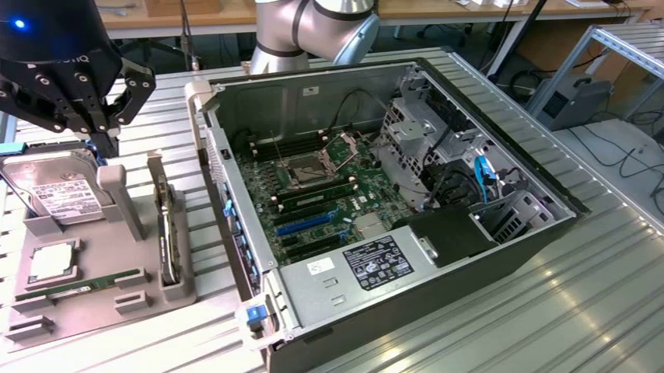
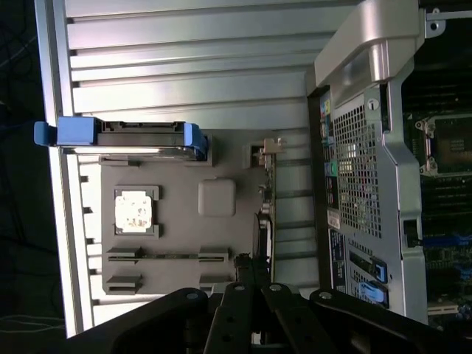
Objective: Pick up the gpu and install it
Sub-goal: 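Reach for the gpu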
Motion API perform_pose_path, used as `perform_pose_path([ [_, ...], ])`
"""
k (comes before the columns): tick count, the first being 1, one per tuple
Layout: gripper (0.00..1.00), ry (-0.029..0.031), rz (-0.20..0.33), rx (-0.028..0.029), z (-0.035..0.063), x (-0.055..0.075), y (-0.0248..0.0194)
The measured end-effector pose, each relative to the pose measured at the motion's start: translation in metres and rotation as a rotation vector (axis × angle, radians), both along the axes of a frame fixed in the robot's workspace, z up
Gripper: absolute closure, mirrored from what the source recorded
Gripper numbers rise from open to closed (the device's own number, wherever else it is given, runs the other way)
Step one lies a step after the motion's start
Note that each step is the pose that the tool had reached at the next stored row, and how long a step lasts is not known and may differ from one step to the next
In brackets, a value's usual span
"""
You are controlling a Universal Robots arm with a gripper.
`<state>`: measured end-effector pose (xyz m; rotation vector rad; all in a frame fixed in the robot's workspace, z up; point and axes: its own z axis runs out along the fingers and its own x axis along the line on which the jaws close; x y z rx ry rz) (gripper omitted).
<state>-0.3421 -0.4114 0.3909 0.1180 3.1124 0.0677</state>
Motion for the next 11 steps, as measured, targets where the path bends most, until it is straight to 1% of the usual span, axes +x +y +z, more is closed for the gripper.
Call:
perform_pose_path([
  [6,0.89,0.0,0.0,-0.0001,-0.0001,-0.0004,-0.0033],
  [11,0.89,0.0,0.0,-0.0001,-0.0002,-0.0007,-0.0048],
])
